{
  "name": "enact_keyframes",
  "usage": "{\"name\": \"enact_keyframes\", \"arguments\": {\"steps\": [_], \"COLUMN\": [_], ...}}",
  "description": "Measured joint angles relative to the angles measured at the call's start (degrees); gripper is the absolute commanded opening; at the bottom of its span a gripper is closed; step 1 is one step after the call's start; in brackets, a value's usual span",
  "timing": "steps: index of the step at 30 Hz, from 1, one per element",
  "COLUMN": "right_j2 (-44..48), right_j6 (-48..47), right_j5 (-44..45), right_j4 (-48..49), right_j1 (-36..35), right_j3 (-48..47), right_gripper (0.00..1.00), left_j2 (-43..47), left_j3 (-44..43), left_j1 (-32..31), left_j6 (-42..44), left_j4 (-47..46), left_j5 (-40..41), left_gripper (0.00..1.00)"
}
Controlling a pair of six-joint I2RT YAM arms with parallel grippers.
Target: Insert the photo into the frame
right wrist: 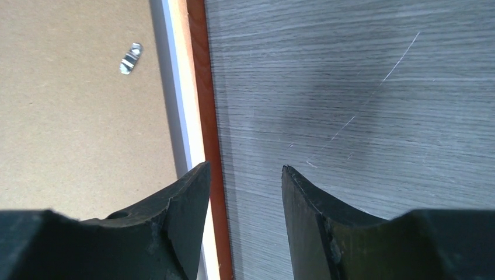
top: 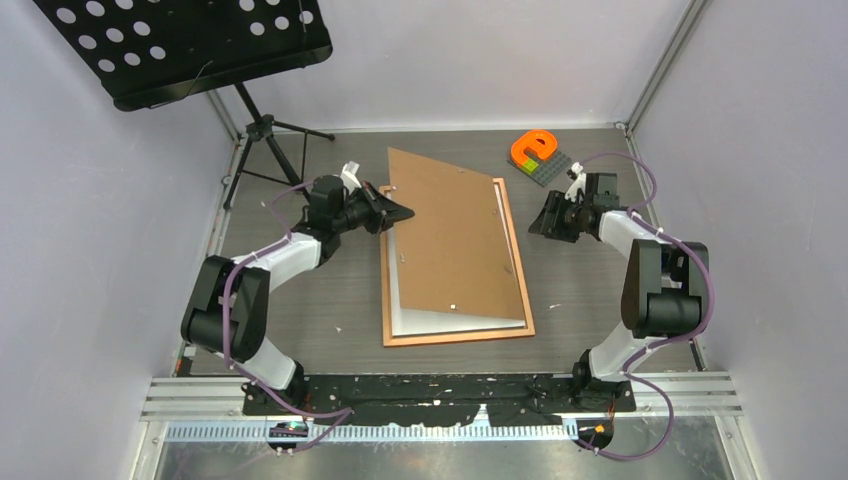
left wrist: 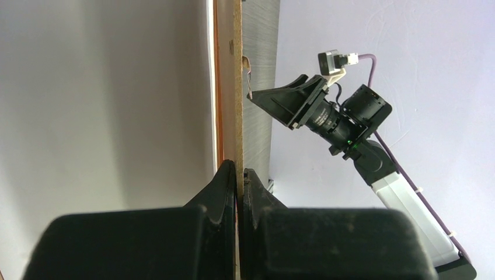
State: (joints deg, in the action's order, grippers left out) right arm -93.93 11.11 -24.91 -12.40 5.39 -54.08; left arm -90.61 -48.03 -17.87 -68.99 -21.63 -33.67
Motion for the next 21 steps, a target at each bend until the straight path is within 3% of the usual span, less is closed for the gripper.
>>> {"name": "enact_keyframes", "arguments": {"steps": [21], "right_j2": [-1.57], "right_j6": [0.00], "right_j5": [-0.76], "right_j4": [-0.04], "right_j1": [0.26], "right_j3": [0.00], "right_gripper": [0.55], "left_j2": [1.25], "left_j3": [0.00], "left_j1": [-1.31], "left_j6": [1.97], "left_j4": [0.07], "left_j5": [-0.28], "left_gripper": [0.00]}}
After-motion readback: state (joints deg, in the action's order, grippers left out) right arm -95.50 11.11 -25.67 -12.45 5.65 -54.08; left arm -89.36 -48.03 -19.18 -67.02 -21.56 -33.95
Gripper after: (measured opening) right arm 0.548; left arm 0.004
